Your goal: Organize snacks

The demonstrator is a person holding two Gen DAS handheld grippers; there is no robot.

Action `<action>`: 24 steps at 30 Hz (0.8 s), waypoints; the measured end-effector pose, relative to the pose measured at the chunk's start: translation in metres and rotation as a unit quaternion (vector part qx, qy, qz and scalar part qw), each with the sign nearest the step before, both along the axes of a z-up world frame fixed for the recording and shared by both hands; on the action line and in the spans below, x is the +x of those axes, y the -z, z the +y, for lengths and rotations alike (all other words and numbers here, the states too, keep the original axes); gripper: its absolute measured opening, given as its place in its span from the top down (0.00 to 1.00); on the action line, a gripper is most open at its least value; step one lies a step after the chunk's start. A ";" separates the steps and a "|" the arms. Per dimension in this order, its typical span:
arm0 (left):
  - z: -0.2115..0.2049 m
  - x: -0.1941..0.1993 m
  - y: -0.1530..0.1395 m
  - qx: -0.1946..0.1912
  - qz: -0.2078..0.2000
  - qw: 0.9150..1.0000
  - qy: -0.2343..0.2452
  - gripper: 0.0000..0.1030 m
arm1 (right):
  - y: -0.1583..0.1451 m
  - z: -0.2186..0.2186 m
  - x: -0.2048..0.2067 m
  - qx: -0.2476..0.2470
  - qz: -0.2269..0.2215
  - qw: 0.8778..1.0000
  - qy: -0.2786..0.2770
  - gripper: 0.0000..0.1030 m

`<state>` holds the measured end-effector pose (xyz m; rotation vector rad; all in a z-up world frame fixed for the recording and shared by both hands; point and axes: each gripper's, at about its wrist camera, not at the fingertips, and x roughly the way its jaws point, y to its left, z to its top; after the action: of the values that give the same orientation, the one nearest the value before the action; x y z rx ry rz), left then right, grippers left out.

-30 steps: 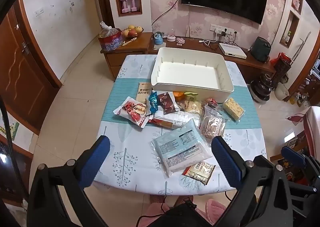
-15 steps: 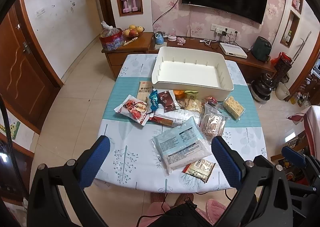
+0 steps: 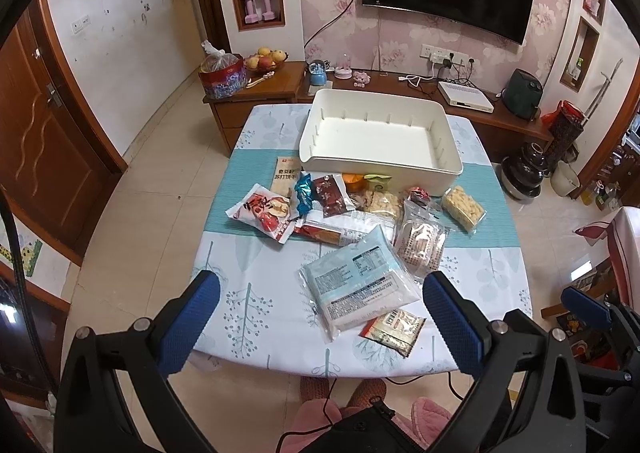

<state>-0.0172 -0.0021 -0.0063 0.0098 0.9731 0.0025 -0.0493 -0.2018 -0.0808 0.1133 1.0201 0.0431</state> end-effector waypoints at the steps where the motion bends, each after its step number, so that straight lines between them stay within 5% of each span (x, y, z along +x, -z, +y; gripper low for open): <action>1: 0.000 -0.002 0.000 -0.002 0.000 1.000 -0.002 0.02 | 0.000 -0.001 0.000 0.000 0.001 1.000 -0.002 0.23; 15: -0.017 -0.012 0.010 -0.013 0.022 0.999 -0.028 0.02 | 0.009 -0.016 -0.003 -0.001 -0.005 0.999 -0.046 0.23; 24: -0.019 -0.005 0.019 0.019 0.037 0.999 0.010 0.02 | 0.021 -0.024 0.001 -0.011 -0.044 0.995 -0.087 0.23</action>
<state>-0.0223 -0.0210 -0.0256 0.0545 1.0475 0.0022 -0.0485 -0.2258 -0.1020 0.0013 0.9404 0.1934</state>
